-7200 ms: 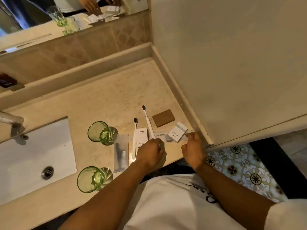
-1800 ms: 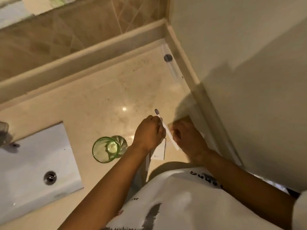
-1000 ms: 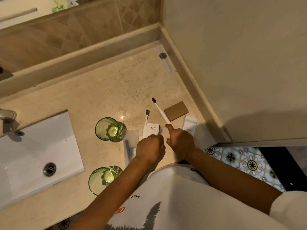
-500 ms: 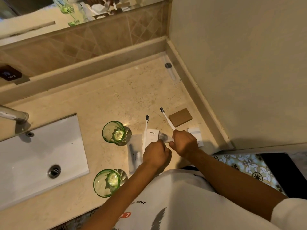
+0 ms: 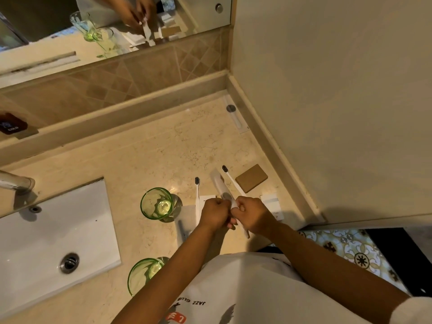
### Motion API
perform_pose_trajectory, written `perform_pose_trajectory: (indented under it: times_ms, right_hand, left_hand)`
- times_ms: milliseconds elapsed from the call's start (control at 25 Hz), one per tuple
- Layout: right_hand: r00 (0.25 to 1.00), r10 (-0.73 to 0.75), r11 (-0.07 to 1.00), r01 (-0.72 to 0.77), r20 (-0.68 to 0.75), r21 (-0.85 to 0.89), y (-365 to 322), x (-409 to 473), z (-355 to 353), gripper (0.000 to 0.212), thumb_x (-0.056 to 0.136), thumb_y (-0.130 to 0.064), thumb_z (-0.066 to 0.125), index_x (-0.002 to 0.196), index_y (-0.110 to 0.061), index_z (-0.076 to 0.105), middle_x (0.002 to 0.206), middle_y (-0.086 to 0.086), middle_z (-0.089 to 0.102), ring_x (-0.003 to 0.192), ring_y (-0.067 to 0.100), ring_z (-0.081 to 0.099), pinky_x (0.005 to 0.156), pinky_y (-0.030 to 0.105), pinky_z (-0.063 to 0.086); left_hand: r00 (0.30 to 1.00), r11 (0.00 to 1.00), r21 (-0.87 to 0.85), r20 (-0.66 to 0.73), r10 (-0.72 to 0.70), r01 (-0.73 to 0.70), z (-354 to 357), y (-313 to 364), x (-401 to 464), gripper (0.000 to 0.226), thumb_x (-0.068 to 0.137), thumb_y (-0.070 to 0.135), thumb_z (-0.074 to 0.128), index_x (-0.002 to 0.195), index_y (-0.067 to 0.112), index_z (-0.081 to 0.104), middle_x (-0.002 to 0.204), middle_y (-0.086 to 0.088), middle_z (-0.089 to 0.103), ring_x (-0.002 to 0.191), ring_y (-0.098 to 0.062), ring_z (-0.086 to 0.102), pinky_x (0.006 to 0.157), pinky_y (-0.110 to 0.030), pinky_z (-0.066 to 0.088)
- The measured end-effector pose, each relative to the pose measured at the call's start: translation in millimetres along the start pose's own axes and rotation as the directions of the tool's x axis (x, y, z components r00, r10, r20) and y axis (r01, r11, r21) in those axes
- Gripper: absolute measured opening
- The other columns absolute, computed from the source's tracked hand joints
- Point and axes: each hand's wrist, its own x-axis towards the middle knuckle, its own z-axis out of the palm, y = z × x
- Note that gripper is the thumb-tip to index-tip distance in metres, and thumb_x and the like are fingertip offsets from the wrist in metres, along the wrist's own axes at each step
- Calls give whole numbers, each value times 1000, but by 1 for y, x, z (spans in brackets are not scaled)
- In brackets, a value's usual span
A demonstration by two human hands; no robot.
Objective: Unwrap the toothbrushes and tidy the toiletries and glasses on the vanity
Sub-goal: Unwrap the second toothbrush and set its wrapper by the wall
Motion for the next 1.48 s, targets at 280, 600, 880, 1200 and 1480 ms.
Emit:
perform_pose_trajectory:
  times_ms: [280, 600, 880, 1200, 1480]
  right_hand:
    - [998, -22, 955, 39, -62, 293, -4, 20, -7, 41, 89, -32, 66, 78, 5, 53, 67, 12, 43, 64, 22, 46, 62, 33, 40]
    - [992, -113, 981, 100, 65, 169, -28, 74, -46, 34, 69, -24, 91, 94, -5, 76, 81, 11, 76, 65, 21, 74, 61, 27, 61]
    - [981, 150, 980, -132, -120, 147, -63, 151, -66, 16, 93, -23, 58, 94, -8, 65, 79, 5, 64, 71, 17, 59, 62, 23, 45]
    - [953, 196, 977, -169, -231, 132, -78, 221, -78, 9, 95, -23, 59, 88, -21, 64, 74, -12, 62, 65, 1, 56, 51, 9, 34]
    - [936, 145, 989, -139, -320, 43, -83, 240, -63, 14, 95, -24, 65, 106, -17, 69, 98, -5, 73, 87, 8, 67, 80, 21, 58]
  left_hand:
    - [976, 982, -110, -176, 131, -152, -8, 25, 13, 27, 91, 25, 72, 73, 8, 61, 52, 1, 55, 46, -12, 50, 53, -25, 46]
    - [984, 959, -247, -148, 101, -136, -37, 91, 59, 14, 93, 6, 66, 89, -7, 67, 67, -15, 68, 51, -22, 63, 49, -27, 56]
    - [980, 987, -100, -164, 109, -127, -53, 157, 136, 20, 90, 3, 70, 87, -16, 67, 69, -22, 61, 46, -24, 58, 49, -26, 54]
    - [984, 997, 42, -162, 75, -69, -59, 194, 231, 16, 89, 4, 70, 77, -5, 67, 70, -24, 68, 62, -36, 71, 60, -45, 64]
    - [949, 945, 259, -192, 252, -198, -76, 195, 251, 21, 90, 14, 69, 73, 1, 68, 63, -15, 70, 43, -14, 60, 51, -30, 52]
